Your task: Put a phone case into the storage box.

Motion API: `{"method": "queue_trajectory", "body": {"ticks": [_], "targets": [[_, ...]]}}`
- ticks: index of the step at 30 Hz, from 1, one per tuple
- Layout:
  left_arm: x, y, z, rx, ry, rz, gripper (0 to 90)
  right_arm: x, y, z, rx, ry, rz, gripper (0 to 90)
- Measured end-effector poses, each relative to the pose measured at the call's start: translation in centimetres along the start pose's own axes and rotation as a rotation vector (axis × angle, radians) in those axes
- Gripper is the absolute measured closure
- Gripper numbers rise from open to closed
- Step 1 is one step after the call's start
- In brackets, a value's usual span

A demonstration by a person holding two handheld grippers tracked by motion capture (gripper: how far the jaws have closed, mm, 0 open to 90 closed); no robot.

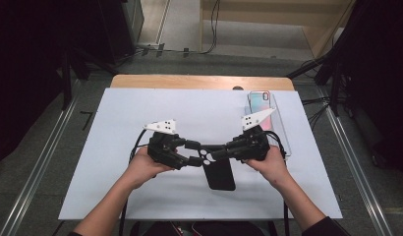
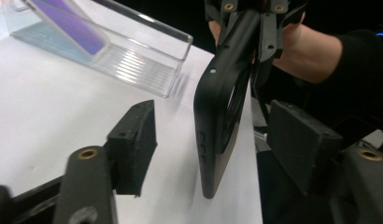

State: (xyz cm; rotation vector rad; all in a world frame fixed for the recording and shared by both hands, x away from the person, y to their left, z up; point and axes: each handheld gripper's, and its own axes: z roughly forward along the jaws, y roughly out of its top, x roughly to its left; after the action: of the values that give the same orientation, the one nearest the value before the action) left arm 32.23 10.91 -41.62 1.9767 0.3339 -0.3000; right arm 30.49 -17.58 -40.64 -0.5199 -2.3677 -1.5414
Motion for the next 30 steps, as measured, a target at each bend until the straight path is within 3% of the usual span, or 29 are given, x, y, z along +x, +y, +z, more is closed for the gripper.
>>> {"method": "queue_trajectory", "body": {"ticks": [11,15,21,27,30], "targets": [[0.2,0.5,0.3,0.012,-0.088,0.041,71.3,-0.1,0.0,0.2,-0.014,0.052,-0.006,77.7],[0.2,0.5,0.3,0.023,-0.105,0.042,76.5,-0.4,-0.2,0.1,-0.021,0.056,0.008,77.1],[0.2,0.6,0.3,0.04,-0.115,0.05,77.5,-0.6,-0.2,0.1,-0.009,0.051,0.044,73.9],[0.0,0.8,-0.1,0.048,-0.108,0.036,77.7,-0.3,0.1,-0.1,-0.013,-0.007,0.046,54.4],[-0.1,1.2,-0.5,0.065,-0.081,0.027,77.7,0.0,0.1,-0.4,-0.036,-0.063,0.047,41.9]]}}
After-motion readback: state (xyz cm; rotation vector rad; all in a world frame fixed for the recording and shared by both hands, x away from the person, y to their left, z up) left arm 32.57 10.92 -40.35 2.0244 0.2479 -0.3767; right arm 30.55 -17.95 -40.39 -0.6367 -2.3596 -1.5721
